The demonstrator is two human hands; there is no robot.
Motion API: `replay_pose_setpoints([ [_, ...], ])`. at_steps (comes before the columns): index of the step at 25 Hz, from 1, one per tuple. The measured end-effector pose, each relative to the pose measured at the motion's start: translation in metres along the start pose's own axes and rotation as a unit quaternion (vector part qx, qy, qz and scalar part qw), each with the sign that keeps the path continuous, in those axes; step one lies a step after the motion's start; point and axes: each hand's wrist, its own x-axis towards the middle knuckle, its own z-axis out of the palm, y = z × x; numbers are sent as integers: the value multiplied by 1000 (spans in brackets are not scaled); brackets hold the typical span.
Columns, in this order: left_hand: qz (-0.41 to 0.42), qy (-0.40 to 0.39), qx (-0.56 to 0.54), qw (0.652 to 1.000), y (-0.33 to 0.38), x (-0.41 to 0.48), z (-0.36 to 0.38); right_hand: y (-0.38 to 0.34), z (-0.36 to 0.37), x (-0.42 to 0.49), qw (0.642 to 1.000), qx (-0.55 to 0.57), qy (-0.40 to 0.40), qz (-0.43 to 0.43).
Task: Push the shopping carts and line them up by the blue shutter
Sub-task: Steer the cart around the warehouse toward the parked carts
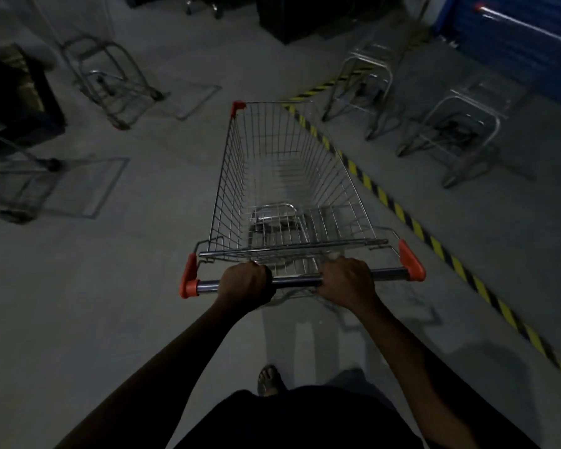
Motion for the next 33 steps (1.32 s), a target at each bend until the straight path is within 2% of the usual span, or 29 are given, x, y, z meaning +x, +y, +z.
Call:
replay_pose_setpoints([
  [6,105,36,33,993,78,30,-6,73,7,-54,995,43,-8,87],
  [13,191,51,66,978,192,60,-8,173,21,-126,985,75,1,158],
  [19,293,144,71,943,290,98,-13,263,31,-170,975,58,30,212],
  [23,327,118,82,934,359,131,-23,329,30,-185,957,96,25,274],
  [27,334,-9,77,939,433,171,-54,394,26,-191,942,100,12,319],
  [33,387,31,108,915,511,254,-72,481,20,-173,916,94,26,389],
])
